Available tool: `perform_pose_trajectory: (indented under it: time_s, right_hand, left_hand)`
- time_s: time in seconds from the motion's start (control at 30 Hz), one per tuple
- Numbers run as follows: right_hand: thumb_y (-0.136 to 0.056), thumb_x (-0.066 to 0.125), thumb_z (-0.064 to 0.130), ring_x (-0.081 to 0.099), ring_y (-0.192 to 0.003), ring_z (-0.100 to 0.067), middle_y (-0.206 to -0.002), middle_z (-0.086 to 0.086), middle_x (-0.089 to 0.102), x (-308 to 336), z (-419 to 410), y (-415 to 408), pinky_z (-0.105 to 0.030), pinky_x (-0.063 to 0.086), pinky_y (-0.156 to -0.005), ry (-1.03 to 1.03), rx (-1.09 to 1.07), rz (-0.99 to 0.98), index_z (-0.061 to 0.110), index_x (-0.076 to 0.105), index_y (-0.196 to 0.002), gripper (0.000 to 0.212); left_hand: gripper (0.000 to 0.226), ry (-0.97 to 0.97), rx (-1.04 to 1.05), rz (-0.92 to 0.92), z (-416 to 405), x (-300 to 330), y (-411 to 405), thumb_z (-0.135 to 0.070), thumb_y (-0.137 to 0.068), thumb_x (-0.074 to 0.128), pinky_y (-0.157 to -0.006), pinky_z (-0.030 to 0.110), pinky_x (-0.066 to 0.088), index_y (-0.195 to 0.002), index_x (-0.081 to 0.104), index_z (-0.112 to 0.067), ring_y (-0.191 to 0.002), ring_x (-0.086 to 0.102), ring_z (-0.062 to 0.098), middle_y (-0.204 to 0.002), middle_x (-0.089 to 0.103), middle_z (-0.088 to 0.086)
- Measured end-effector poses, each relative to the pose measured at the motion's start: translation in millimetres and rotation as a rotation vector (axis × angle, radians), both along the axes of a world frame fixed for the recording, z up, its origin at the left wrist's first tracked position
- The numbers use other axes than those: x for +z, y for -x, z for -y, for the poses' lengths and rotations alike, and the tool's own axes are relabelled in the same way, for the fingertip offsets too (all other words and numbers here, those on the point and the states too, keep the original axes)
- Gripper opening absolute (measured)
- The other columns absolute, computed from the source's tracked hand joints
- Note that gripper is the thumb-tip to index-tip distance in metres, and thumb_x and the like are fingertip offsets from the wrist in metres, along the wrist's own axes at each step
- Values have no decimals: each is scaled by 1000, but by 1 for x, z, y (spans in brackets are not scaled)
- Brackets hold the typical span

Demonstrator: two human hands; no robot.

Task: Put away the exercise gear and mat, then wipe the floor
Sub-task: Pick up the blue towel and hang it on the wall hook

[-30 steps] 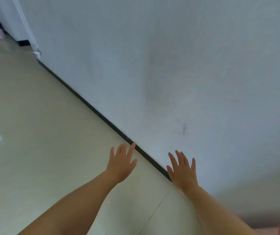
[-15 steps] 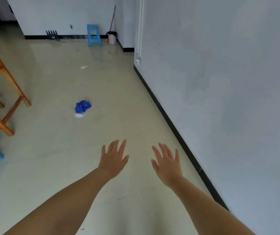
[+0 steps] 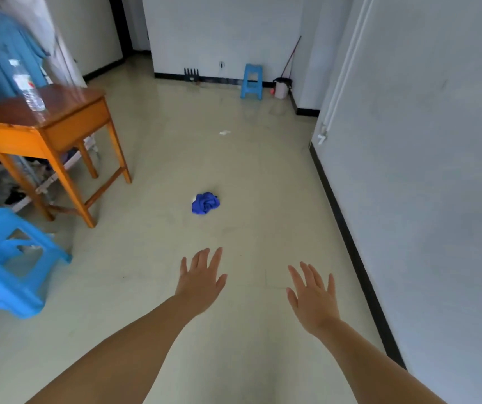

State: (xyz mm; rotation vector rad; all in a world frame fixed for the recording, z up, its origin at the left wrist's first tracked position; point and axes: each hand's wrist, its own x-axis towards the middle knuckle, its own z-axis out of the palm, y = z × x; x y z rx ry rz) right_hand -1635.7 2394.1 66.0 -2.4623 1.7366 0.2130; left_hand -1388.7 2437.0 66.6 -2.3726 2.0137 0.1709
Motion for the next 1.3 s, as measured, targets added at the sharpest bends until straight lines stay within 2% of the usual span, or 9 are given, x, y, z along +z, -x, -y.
perform_pose_trajectory:
  time_s: [0.2, 0.37, 0.67, 1.0, 1.2, 1.3]
  right_hand:
    - [-102, 18, 42, -2, -148, -17, -160, 0, -1, -9, 106, -73, -51, -1, -117, -51, 115, 8, 29, 1, -152, 54]
    - [-101, 20, 41, 0, -147, -17, -160, 0, 2, -22, 199, -158, -52, 0, -117, -46, 221, 4, 29, 5, -152, 54]
    - [-101, 20, 42, 2, -147, -16, -160, 1, 2, -11, 371, -327, -50, 4, -118, -14, 196, 49, 29, 4, -152, 55]
    - [-102, 19, 41, 2, -147, -19, -160, -1, 3, -40, 547, -416, -51, 3, -117, -80, 188, -19, 28, 1, -152, 55]
    - [-101, 23, 40, 6, -147, -18, -160, -1, 7, -61, 668, -470, -51, 5, -116, -119, 197, -16, 28, 4, -152, 55]
    - [-101, 22, 40, 7, -147, -19, -160, -2, 7, -71, 715, -492, -50, 5, -116, -198, 219, -64, 28, 4, -152, 55]
  left_hand:
    - [62, -48, 88, -39, 68, -7, -51, -45, -100, 21, -118, 47, 9, -151, -6, -22, -145, 9, 20, -157, 11, 6]
    - [60, -63, 222, -88, 144, -19, -133, -45, -100, 23, -117, 45, 12, -152, 0, -23, -143, 17, 21, -155, 15, 5]
    - [59, -71, 180, 3, 312, -6, -305, -45, -100, 23, -116, 45, 15, -151, 3, -23, -140, 23, 21, -154, 21, 4]
    - [60, -128, 103, -10, 493, -37, -399, -44, -100, 24, -116, 45, 14, -152, 2, -23, -141, 21, 22, -155, 18, 5]
    - [60, -181, 174, -11, 601, -62, -455, -44, -100, 25, -115, 47, 17, -151, 4, -22, -139, 26, 24, -154, 21, 7]
    - [59, -248, 226, -101, 643, -75, -472, -43, -100, 25, -116, 46, 15, -151, 3, -22, -140, 23, 24, -155, 18, 7]
